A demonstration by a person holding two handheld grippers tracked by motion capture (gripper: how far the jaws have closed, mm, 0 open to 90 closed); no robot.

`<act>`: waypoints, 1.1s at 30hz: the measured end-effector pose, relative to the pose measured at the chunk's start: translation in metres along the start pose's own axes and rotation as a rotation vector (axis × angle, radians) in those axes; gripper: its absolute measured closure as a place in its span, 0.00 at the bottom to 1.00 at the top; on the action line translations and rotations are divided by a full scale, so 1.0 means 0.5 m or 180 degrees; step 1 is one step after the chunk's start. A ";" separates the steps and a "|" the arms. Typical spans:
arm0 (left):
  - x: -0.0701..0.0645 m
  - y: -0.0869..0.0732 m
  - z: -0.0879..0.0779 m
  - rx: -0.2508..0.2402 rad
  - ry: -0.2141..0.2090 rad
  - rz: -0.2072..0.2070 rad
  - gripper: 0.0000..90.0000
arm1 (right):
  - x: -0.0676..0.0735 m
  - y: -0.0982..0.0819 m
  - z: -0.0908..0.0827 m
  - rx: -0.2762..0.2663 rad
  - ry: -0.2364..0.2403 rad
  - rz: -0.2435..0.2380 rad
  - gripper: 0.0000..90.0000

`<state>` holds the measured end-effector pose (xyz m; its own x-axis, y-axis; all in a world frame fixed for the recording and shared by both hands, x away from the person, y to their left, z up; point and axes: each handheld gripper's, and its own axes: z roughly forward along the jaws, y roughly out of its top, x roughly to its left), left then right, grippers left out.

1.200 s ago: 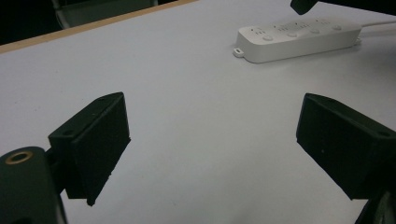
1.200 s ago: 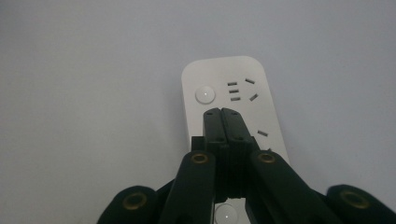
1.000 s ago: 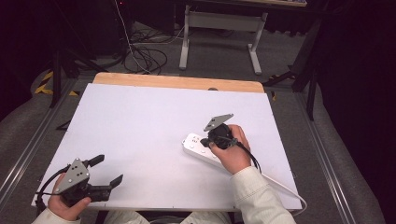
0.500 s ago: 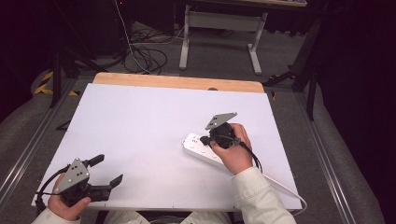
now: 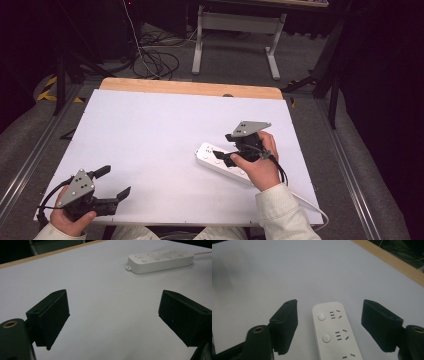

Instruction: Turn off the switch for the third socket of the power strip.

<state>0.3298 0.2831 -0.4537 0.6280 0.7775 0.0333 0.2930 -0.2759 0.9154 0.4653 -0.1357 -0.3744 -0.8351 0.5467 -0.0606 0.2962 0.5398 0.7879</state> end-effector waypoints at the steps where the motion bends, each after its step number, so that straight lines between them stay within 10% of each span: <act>1: 0.001 0.000 0.000 -0.0002 0.0004 0.0012 0.11 | 0.001 -0.002 -0.005 -0.0034 -0.0016 0.0011 0.31; 33: 0.010 0.006 -0.018 -0.0007 -0.0007 -0.0034 0.11 | 0.004 -0.181 -0.106 -0.0537 -0.0188 0.0323 0.11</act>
<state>0.3276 0.2912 -0.4473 0.6263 0.7792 0.0226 0.2982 -0.2663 0.9166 0.4124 -0.2174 -0.4134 -0.7748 0.6321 -0.0075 0.2914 0.3677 0.8831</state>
